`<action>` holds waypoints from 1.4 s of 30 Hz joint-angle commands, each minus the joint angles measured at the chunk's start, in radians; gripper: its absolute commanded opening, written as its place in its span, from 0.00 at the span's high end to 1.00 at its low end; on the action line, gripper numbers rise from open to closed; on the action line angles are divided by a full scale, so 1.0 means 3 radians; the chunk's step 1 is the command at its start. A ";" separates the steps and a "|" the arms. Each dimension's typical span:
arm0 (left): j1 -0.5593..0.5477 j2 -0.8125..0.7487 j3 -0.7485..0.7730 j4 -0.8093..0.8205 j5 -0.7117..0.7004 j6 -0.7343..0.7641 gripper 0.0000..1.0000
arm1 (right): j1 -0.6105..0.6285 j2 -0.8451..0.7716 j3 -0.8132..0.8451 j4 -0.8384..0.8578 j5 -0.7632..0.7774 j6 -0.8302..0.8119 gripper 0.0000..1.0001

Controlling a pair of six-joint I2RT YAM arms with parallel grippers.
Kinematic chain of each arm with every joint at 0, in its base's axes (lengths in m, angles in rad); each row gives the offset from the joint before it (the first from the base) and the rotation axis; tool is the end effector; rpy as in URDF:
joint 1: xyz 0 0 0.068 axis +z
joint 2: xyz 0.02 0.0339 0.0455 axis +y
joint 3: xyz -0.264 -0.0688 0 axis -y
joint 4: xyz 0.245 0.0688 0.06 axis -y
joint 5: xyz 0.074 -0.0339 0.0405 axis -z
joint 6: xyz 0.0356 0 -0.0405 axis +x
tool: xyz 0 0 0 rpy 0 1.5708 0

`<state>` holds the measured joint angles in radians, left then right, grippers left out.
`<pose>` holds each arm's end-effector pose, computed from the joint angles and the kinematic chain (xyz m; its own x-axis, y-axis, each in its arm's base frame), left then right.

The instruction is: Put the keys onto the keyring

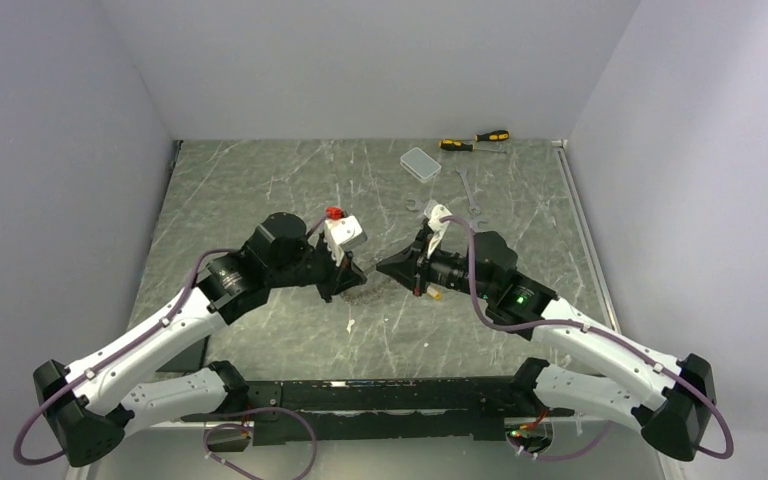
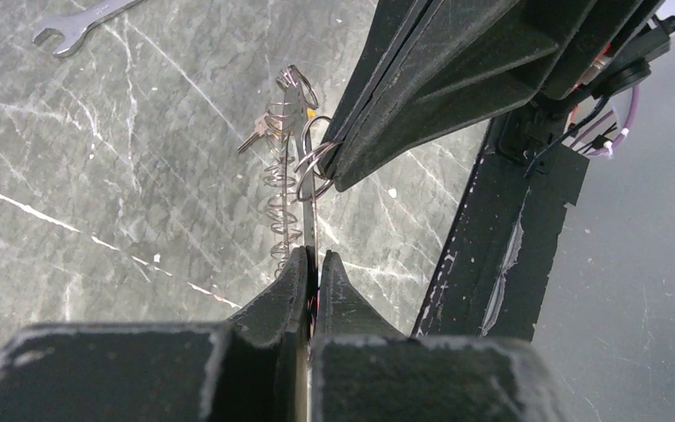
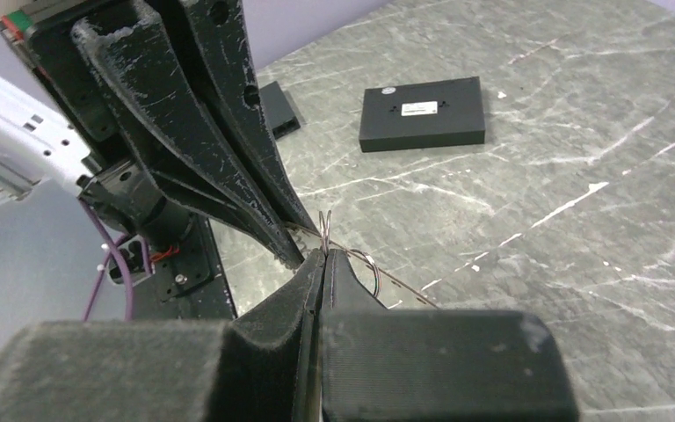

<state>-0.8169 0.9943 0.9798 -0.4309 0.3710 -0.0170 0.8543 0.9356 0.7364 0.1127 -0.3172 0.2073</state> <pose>0.1403 -0.1682 0.3451 -0.3102 0.3072 -0.8997 0.8982 0.4047 -0.1715 0.1380 0.1753 0.3270 -0.2450 0.0164 -0.9694 -0.8892 0.3947 0.2314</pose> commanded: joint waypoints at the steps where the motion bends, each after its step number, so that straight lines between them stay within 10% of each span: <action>1: -0.0027 0.0065 0.0136 0.0190 0.0122 -0.0102 1.00 | 0.0061 0.0105 0.0212 0.0047 0.0329 0.0096 1.00; 18: -0.0027 0.0204 0.0531 -0.0127 0.0029 -0.0552 1.00 | 0.0706 0.0151 -0.0089 0.0599 0.1149 -0.0466 1.00; 29: -0.0026 0.0124 0.0827 -0.0172 0.0690 -0.0516 0.41 | 0.0705 -0.0320 -0.0738 0.1426 0.0605 -0.0561 1.00; 42: -0.0026 -0.0135 0.0736 -0.0173 0.0934 -0.0260 0.59 | 0.0701 -0.0806 -0.0871 0.1592 0.0350 -0.0632 1.00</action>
<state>-0.8219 0.9771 1.2484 -0.5518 0.6025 -0.1051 1.0618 0.7219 0.4713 0.4755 -0.1673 0.0250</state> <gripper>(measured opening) 0.418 0.016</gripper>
